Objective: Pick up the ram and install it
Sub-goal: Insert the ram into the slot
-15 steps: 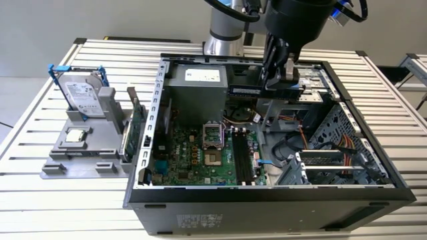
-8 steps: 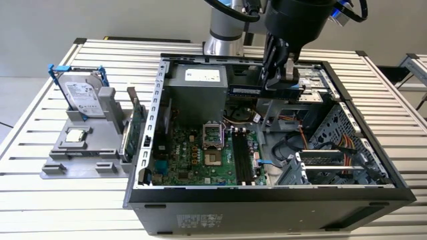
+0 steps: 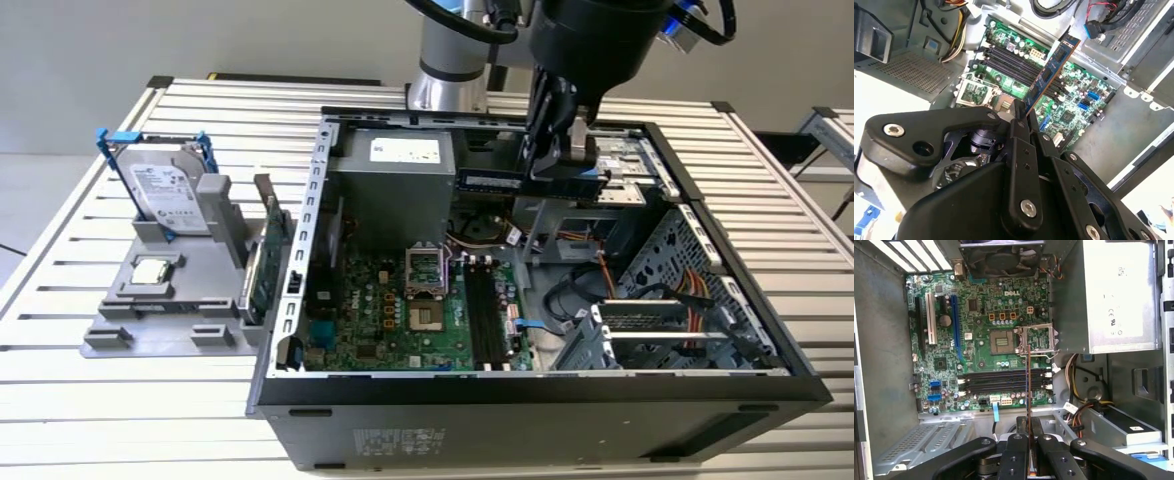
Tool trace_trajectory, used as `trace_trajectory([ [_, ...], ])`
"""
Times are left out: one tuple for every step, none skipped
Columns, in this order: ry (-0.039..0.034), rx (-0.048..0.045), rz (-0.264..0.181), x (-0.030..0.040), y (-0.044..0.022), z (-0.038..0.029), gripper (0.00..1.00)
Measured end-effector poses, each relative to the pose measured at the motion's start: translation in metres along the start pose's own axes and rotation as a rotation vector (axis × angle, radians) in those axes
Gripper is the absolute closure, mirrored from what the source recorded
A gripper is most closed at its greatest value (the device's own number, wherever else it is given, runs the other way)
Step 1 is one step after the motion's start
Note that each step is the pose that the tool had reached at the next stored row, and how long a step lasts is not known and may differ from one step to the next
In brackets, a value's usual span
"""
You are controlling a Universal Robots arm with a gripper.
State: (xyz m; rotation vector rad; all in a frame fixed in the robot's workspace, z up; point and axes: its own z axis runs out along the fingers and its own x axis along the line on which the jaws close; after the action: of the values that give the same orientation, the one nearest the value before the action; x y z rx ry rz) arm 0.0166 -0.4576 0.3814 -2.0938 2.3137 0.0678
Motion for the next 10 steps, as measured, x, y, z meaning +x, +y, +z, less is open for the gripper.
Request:
trace_trajectory([
  [0.0, 0.0003, 0.007, 0.0, 0.0, -0.0001, 1.0],
  [-0.0001, 0.0006, 0.014, 0.0, 0.0, -0.0001, 1.0],
  [-0.0003, 0.0009, 0.021, 0.0, 0.0001, -0.0001, 1.0],
  [-0.0004, 0.0013, 0.029, 0.0, 0.0001, 0.0, 1.0],
  [-0.0005, 0.0016, 0.037, 0.0, 0.0001, -0.0001, 1.0],
  [-0.0006, 0.0019, 0.044, 0.0, 0.0001, -0.0001, 1.0],
  [-0.0008, 0.0023, 0.053, 0.0, 0.0001, -0.0001, 1.0],
  [-0.0011, 0.0028, 0.062, 0.0, 0.0001, 0.0, 1.0],
  [-0.0013, 0.0031, 0.07, 0.0, 0.0001, 0.0, 1.0],
  [-0.0014, 0.0036, 0.081, 0.0, 0.0001, 0.0, 1.0],
])
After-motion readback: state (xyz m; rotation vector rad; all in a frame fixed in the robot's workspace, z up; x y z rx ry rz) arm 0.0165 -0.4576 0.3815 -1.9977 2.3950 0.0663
